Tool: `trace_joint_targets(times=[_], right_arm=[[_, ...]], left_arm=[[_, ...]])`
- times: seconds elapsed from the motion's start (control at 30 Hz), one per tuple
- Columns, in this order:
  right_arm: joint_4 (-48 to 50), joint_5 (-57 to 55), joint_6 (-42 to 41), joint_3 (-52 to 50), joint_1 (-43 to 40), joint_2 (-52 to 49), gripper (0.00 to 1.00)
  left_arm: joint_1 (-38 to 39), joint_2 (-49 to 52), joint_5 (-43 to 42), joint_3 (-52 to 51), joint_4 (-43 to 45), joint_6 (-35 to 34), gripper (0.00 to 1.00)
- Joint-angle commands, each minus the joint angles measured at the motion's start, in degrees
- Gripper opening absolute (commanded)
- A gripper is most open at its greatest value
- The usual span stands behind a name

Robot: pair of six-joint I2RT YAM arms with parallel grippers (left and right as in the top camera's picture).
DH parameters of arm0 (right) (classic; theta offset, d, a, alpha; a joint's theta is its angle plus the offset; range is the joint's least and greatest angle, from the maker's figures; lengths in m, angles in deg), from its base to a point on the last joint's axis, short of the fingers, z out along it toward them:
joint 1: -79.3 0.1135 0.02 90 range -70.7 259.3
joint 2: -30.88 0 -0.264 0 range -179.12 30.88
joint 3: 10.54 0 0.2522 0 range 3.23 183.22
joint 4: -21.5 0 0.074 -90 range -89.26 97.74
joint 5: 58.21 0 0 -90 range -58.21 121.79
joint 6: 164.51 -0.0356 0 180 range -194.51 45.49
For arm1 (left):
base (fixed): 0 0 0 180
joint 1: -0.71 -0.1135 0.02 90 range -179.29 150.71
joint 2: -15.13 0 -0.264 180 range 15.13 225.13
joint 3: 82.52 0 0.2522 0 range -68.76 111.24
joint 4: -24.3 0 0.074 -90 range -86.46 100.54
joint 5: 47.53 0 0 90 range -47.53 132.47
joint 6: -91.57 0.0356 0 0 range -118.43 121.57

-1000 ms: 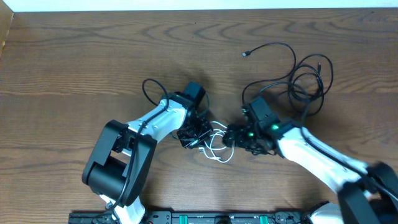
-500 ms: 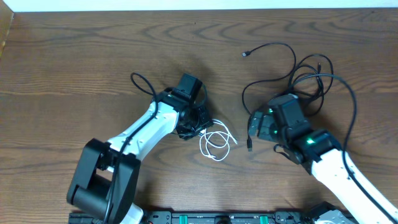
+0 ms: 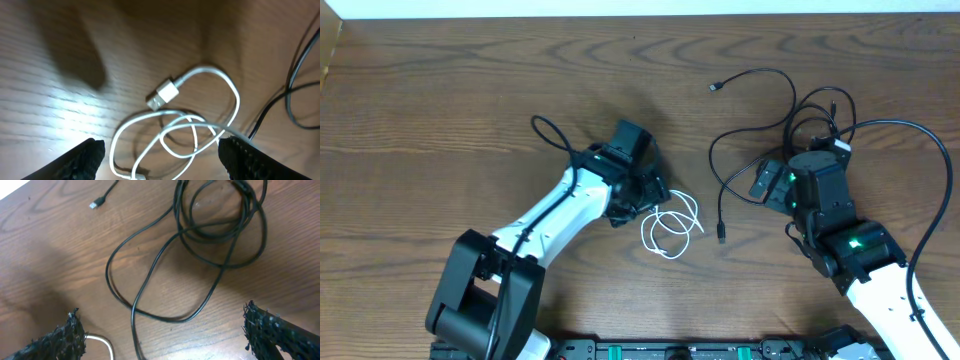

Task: Untangle cables

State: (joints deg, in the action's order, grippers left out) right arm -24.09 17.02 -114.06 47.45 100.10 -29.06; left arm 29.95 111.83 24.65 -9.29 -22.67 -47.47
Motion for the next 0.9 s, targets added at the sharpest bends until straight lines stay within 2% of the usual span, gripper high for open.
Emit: trace_joint_targets(times=[0.0,0.2,0.37,0.5,0.7,0.87], right_arm=[[0.7,-2.1,0.9,0.0,-0.7,0.4,0.99],[0.8,-2.1,0.9,0.0,-0.7,0.4,0.99],[0.8,-2.1,0.9,0.0,-0.7,0.4,0.99],[0.8,-2.1,0.9,0.0,-0.7,0.4,0.99],[0.8,-2.1,0.9,0.0,-0.7,0.3,0.99],[0.9,-2.1,0.8,0.0,-0.7,0.3,0.99]], left_arm=[[2.8,-0.5,2.2,-0.3,-0.4,2.4,0.8],[6.5,-0.5,13.7,-0.3,-7.5,13.4,0.8],[7.2,-0.5,25.1,-0.4,-9.5,14.6,0.79],[7.2,-0.5,25.2,-0.4,-6.3,15.0,0.79],[7.2,-0.5,18.4,-0.4,-4.6,24.5,0.8],[7.2,-0.5,18.0,-0.9,-3.9,26.8,0.8]])
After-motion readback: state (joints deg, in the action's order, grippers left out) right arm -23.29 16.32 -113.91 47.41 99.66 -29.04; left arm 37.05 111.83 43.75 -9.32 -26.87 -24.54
